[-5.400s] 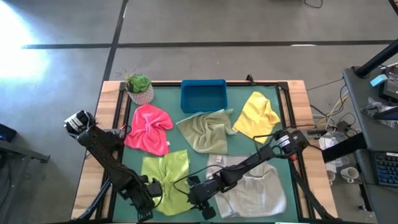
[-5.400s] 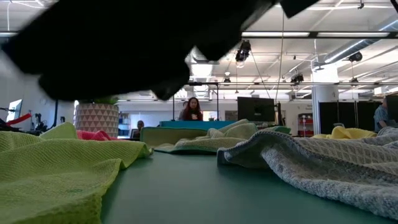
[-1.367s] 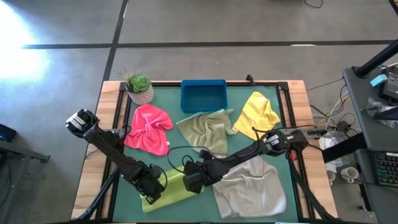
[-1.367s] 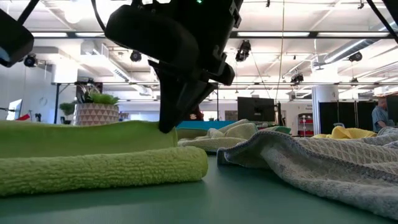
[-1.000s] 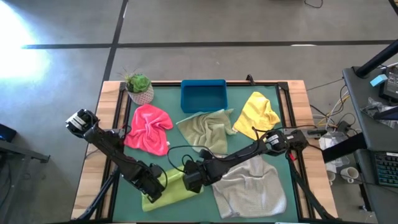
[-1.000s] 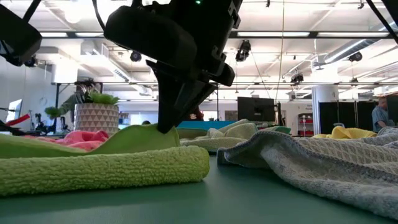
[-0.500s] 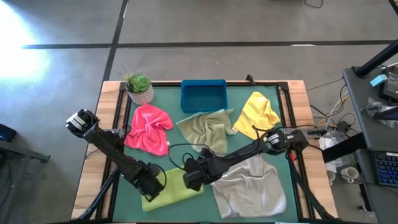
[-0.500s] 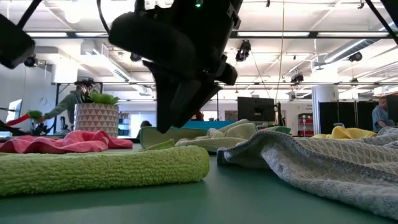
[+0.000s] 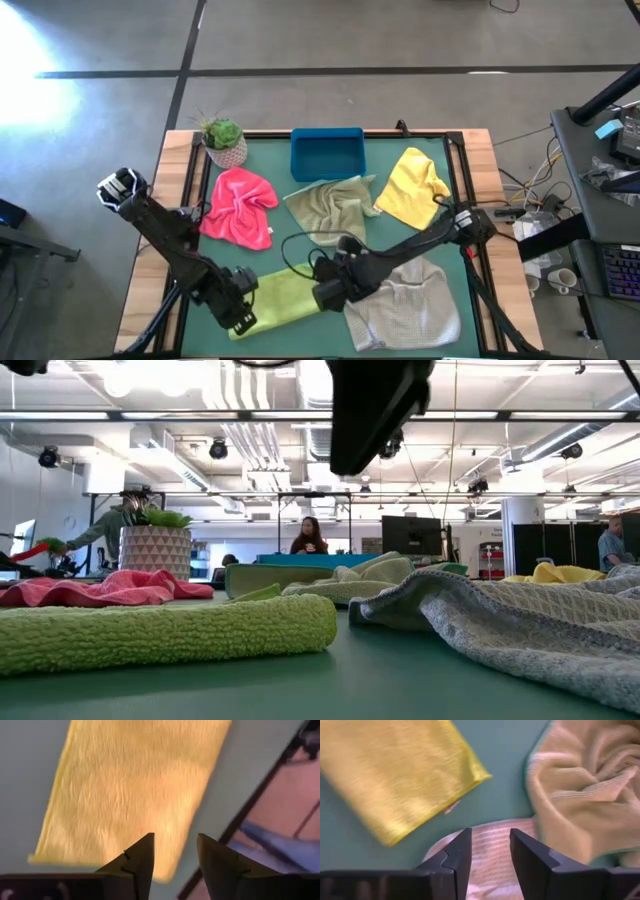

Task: Fold microfiber towels
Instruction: Fold the green microfiber towel

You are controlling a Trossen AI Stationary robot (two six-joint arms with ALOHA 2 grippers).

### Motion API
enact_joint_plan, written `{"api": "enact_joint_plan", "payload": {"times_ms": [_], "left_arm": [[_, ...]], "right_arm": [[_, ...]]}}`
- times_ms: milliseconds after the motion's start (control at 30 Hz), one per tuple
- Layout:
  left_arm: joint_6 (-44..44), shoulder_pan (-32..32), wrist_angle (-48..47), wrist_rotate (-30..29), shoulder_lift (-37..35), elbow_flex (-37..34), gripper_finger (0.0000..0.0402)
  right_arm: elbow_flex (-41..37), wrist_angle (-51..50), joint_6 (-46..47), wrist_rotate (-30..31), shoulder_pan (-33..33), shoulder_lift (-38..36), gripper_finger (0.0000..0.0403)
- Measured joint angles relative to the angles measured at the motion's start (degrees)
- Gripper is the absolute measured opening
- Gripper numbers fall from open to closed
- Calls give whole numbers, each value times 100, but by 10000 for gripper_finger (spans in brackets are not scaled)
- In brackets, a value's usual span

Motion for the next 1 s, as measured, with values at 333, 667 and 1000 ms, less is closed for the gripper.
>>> {"api": "enact_joint_plan", "payload": {"times_ms": [333,667,1000], "left_arm": [[701,3,356,-217,500,-134,131],[2516,452,705,-227,679,-134,42],[4422,1289,814,-243,673,-134,2]], "right_arm": [[-263,534,297,-601,322,96,76],[-318,615,918,-772,320,81,9],[350,-325,1688,-383,307,24,9]]}}
